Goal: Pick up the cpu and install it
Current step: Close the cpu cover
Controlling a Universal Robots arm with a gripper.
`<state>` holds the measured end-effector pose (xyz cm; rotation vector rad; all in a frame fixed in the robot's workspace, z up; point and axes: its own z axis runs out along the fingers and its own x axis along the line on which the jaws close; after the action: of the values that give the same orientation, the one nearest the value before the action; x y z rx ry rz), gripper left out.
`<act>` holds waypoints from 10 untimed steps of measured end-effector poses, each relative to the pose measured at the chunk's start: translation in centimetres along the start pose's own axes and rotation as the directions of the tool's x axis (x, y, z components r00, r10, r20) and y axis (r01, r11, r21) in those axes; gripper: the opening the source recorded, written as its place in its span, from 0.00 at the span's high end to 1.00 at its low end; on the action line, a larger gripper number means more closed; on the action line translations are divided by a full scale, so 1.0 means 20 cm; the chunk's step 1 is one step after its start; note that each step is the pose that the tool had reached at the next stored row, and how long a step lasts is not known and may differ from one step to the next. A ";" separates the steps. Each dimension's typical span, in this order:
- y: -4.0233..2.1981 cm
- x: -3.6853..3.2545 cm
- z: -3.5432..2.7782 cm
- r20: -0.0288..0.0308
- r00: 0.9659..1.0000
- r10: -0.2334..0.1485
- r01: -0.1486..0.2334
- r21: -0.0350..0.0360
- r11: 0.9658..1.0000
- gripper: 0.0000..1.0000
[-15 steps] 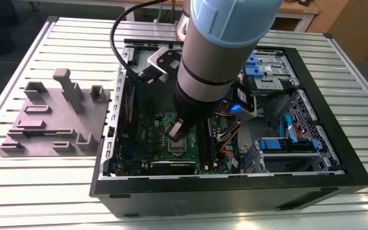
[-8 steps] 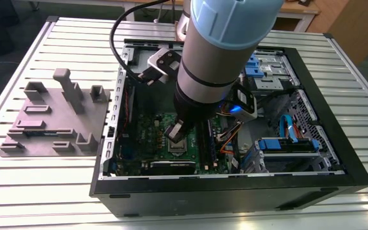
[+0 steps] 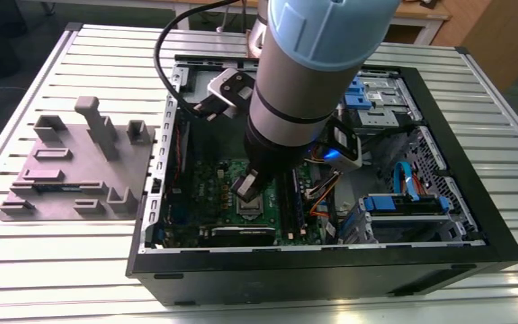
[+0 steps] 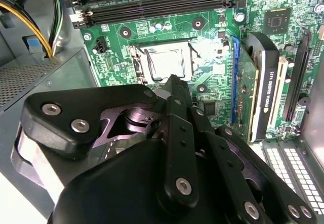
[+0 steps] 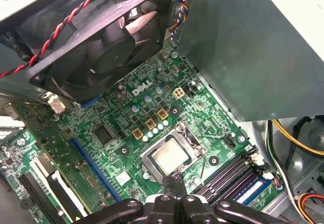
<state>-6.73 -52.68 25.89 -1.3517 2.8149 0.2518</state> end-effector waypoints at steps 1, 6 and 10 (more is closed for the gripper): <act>0.001 0.001 0.000 0.000 1.000 0.000 0.000 0.000 1.000 0.90; -0.006 0.009 0.009 0.000 1.000 0.000 0.000 0.000 1.000 0.90; -0.017 -0.012 0.039 0.000 1.000 -0.001 0.001 0.000 1.000 0.90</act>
<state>-6.36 -52.59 25.08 -1.3526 2.8146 0.2521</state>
